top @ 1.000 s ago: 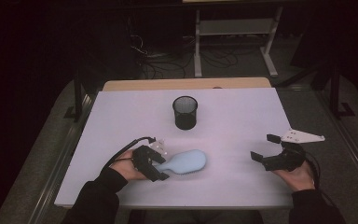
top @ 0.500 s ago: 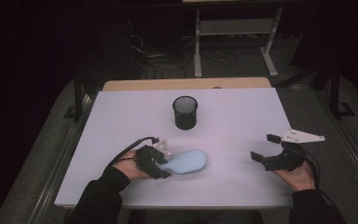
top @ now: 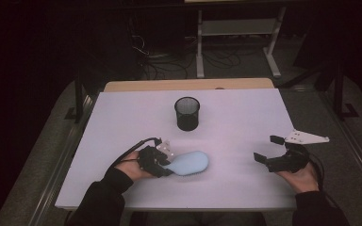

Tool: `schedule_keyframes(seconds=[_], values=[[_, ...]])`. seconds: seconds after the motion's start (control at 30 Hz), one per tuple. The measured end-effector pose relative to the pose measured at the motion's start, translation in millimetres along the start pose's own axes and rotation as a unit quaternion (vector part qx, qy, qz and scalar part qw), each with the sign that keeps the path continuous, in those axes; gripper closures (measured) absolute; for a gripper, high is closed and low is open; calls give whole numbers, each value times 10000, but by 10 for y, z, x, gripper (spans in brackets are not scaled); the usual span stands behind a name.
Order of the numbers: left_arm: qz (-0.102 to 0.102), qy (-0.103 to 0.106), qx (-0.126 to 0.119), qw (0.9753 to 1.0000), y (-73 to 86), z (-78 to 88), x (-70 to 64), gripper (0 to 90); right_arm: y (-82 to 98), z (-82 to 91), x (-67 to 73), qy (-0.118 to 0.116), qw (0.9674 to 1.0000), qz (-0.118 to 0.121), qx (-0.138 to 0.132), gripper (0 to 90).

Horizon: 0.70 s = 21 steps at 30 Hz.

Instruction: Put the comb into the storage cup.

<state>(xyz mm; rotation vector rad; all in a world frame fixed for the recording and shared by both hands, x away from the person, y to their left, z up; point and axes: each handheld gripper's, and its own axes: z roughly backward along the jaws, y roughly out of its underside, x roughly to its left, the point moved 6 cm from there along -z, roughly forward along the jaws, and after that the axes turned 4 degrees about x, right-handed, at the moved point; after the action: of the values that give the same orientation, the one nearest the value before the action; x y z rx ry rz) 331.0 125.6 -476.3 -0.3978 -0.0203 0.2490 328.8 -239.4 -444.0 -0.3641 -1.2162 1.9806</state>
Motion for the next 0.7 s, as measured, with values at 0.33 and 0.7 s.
schedule_keyframes(seconds=[0.33,0.7], values=[[-133,-24,34,9999,-7,-5,-18,697,1,-2,-1,-2,10000,-5,8,0],[-332,-195,55,9992,-10,13,-42,704,3,-4,-4,0,10000,-2,14,0]])
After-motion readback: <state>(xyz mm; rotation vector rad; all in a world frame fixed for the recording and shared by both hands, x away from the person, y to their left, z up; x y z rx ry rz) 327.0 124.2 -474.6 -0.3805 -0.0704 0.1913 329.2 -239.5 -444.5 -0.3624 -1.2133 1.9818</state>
